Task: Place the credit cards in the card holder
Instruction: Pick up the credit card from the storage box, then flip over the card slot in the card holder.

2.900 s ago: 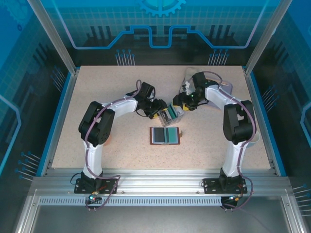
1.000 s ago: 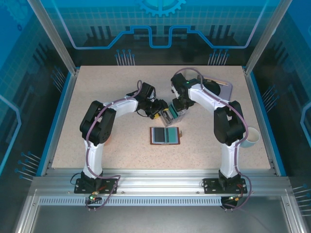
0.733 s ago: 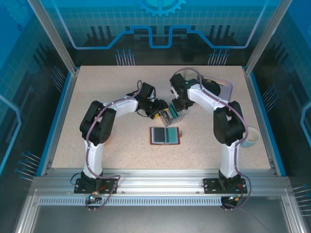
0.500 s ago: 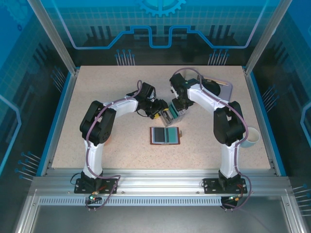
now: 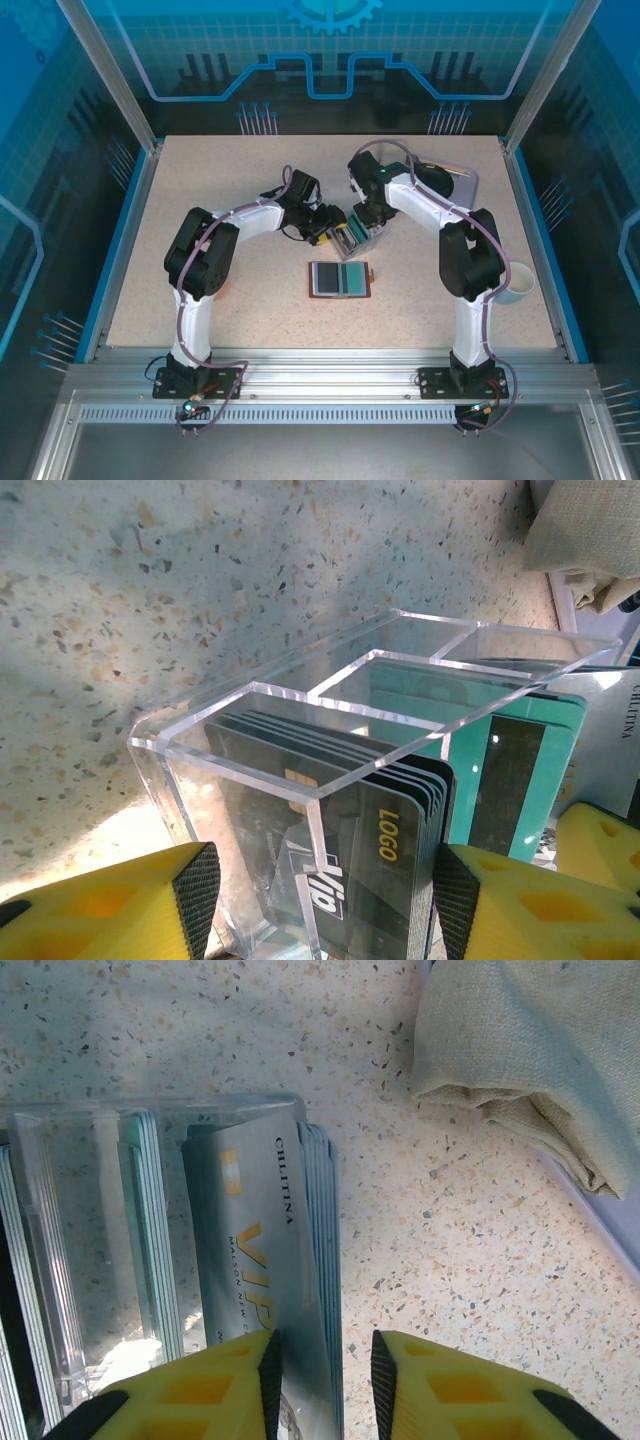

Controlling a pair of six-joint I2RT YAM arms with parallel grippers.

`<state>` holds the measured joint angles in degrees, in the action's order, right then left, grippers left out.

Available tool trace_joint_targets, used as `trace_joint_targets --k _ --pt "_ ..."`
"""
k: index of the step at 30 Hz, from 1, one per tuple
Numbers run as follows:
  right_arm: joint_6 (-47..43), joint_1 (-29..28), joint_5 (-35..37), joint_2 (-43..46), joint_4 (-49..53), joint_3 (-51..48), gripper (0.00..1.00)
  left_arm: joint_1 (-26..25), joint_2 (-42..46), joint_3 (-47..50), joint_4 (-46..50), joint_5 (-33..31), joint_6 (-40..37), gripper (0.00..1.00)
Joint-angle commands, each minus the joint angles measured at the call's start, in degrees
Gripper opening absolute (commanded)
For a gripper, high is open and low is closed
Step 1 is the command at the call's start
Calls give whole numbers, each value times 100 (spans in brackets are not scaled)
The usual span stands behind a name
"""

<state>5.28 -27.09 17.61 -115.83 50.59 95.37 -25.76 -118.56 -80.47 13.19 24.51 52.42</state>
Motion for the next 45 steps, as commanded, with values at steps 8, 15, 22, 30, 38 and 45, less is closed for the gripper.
trace_joint_targets --k 8,15,22,30,38,45 --pt "-92 -77 278 314 193 176 28 27 -169 69 150 71 -70 61" --pt "-95 -87 234 333 206 169 23 28 -166 67 175 71 -70 61" --pt "23 -86 -116 581 263 151 15 32 -142 75 188 63 -88 61" --pt "327 -28 -944 1057 243 -56 8 27 -8 68 171 101 -108 62" --pt "1158 195 -1939 2364 -756 -1332 5 18 489 67 32 253 -222 70" --pt "2178 113 -2451 3634 -1833 -3055 5 18 1280 476 376 -53 -568 74"
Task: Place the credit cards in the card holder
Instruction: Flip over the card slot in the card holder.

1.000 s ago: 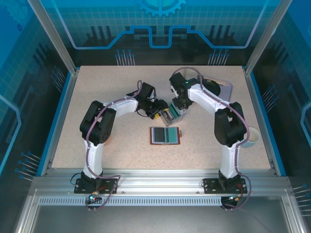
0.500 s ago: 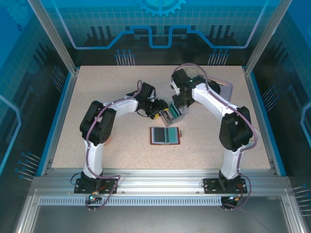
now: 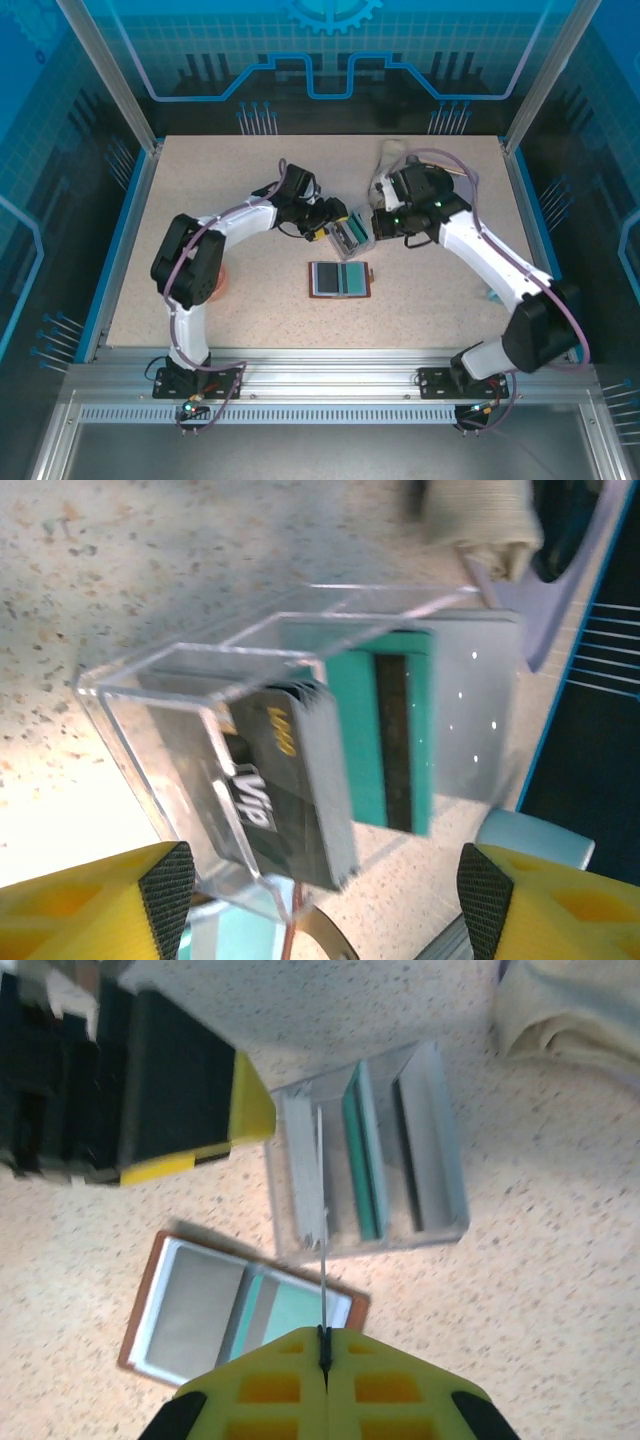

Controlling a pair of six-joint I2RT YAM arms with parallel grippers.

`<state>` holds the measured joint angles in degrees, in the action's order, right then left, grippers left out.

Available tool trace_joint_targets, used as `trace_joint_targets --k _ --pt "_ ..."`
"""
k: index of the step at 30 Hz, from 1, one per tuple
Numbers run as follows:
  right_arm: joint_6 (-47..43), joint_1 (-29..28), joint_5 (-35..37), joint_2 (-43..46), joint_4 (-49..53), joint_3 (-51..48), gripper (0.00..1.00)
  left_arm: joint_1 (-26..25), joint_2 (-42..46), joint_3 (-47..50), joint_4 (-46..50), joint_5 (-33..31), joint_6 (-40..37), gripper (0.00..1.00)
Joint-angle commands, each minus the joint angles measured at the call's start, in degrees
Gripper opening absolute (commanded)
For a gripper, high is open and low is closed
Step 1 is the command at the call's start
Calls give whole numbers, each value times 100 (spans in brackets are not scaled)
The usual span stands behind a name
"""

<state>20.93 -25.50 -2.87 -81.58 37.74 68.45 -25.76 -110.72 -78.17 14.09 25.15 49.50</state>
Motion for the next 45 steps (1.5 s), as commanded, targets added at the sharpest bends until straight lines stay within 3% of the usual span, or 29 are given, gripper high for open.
trace_joint_targets --k 1,5,14,21,37,45 --pt "777 -87 -467 277 -556 -518 5 22 661 388 368 -228 -314 74" --pt "1274 -355 -512 446 -697 -1122 5 18 1186 1092 502 -435 -349 74" --pt "1643 -504 -250 311 -702 -1773 4 4 1566 2337 244 -197 -131 70" --pt "1616 -512 -208 73 -768 -1901 4 -78 1401 2464 256 -124 -202 61" --pt "1643 -501 -438 -53 -1213 -2135 5 -330 863 2500 148 -112 -247 26" --pt "1539 -522 -779 192 -1260 -1956 5 -427 750 2471 120 -161 -245 23"
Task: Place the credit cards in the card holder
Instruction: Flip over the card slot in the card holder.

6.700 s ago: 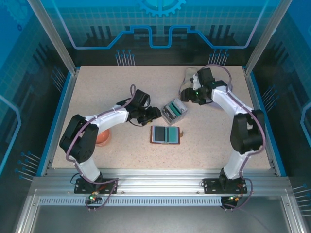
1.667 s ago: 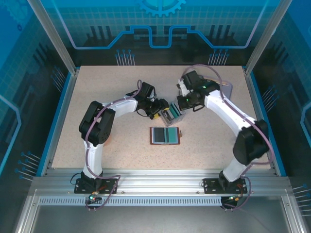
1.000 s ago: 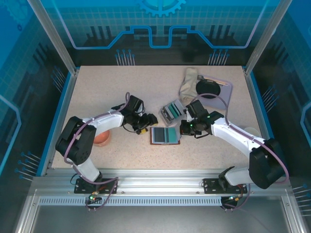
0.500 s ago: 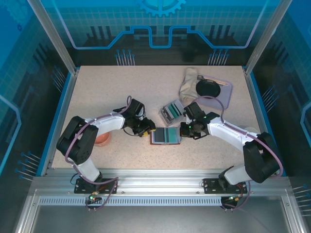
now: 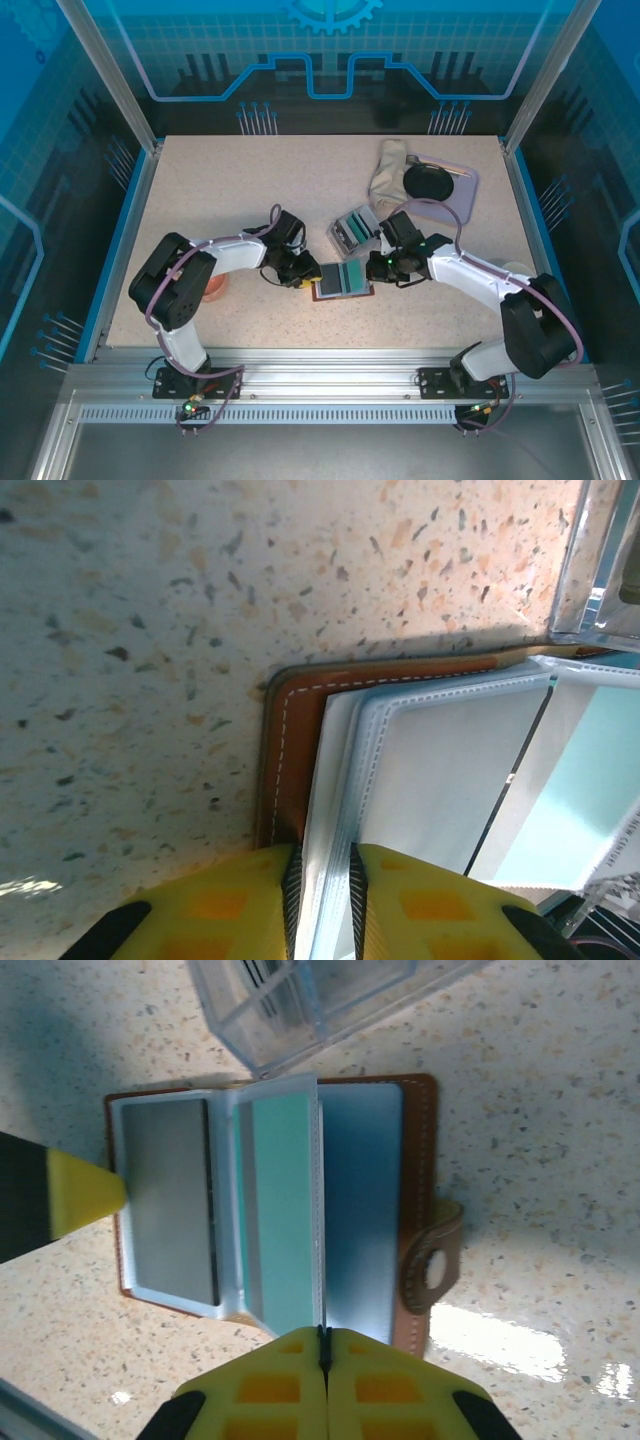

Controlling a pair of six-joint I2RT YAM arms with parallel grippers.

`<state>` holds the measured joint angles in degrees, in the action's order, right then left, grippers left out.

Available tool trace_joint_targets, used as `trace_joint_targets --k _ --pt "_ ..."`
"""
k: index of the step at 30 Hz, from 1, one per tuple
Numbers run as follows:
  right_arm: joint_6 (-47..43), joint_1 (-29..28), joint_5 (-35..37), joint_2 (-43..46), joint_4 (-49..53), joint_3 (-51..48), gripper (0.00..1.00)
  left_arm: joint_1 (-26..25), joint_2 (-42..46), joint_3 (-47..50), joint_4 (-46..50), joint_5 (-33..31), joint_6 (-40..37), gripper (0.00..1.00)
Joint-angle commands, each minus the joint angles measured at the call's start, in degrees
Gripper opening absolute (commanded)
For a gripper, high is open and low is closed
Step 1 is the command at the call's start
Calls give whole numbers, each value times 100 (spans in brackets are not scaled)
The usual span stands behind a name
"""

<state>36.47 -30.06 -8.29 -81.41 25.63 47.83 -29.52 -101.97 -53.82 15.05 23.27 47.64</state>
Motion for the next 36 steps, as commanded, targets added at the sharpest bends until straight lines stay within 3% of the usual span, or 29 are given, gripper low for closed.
trace_joint_targets --k 1,15,21,23,31,36 --pt "-34 -59 -271 211 -49 125 6 -47 -128 38 24 17 -62 23" --pt "-3 -391 -857 -128 -303 488 7 -215 -82 -28 -195 -19 34 23" --pt "-17 -471 -94 -91 153 585 6 -227 286 184 -35 -472 114 26" --pt "-26 -415 -148 -37 72 505 7 -226 445 271 29 -637 123 27" --pt "84 -407 -545 -301 -223 376 7 -230 908 429 -46 -890 250 43" --pt "175 -398 -232 -245 -318 304 7 -222 1005 457 -142 -890 224 57"
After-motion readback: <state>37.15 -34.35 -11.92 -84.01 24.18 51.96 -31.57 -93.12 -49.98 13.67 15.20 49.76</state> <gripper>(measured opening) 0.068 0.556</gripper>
